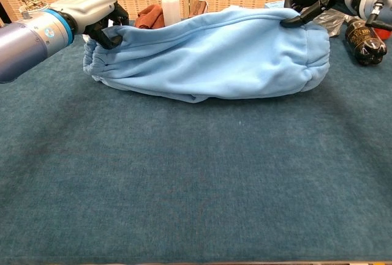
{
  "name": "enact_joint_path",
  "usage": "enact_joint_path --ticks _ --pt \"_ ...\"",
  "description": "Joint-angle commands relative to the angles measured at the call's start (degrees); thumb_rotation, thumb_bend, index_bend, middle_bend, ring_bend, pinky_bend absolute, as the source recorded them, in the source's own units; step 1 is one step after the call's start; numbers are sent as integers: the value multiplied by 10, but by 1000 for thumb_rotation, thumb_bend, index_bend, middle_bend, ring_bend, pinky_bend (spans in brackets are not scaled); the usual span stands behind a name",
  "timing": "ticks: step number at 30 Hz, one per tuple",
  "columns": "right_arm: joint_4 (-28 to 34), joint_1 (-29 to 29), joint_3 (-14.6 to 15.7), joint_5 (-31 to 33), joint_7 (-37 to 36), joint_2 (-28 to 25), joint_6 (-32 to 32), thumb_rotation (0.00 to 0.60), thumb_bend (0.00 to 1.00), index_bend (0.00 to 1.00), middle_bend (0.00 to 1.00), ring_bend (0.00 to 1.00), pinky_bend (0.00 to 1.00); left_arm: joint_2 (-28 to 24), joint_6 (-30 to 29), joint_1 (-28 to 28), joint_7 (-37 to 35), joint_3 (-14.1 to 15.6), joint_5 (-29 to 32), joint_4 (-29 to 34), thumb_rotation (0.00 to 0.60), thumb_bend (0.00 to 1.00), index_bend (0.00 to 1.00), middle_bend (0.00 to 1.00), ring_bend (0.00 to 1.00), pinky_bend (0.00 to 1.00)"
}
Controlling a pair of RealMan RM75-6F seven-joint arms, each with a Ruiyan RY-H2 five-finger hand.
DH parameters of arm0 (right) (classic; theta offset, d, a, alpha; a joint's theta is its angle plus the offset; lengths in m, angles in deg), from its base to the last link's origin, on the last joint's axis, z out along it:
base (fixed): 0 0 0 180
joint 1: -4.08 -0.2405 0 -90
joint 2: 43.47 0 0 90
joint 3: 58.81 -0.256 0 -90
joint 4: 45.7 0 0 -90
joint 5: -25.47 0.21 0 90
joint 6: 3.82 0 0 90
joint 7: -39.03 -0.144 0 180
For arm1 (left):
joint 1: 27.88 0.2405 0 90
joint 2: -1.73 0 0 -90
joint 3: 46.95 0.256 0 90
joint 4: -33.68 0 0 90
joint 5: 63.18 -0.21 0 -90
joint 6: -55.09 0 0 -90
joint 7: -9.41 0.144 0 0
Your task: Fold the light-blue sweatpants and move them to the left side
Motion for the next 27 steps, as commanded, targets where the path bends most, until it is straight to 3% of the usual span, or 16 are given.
enact_joint_path --ticks 1,9,11,12,14,16,17,22,27 --pt "-30 -13 -5 3 -19 17 19 600 550 672 481 407 635 12 8 -15 13 -3 12 -20 600 514 799 619 661 495" --pt "-84 -27 -5 2 -33 39 44 600 555 650 461 394 620 42 16 -42 50 -9 44 -78 600 506 779 613 645 486" --pt "-98 -27 -6 2 -36 48 41 600 528 512 332 268 496 54 14 -48 59 -11 53 -97 600 491 716 534 553 437" --pt "-102 -27 -6 1 -39 51 37 600 453 431 248 189 428 58 13 -50 60 -12 57 -104 600 478 640 439 460 388" --pt "-106 -24 -3 -7 -54 55 22 600 123 147 40 20 216 66 15 -52 60 -14 64 -116 600 432 326 134 183 238" --pt "-118 -22 6 -20 -59 58 14 600 0 17 0 0 106 68 19 -52 59 -14 71 -122 600 390 81 5 34 124" --pt "-124 -22 10 -25 -57 58 10 600 0 0 0 0 77 68 20 -52 61 -13 73 -124 600 372 28 0 9 90" --pt "-177 -18 15 -39 9 78 -50 600 0 0 0 0 30 60 5 -49 64 -22 84 -119 600 274 0 0 0 0" --pt "-183 -8 1 -31 83 80 -116 600 0 0 0 0 0 36 -23 -40 45 -25 72 -86 600 20 0 0 0 0"
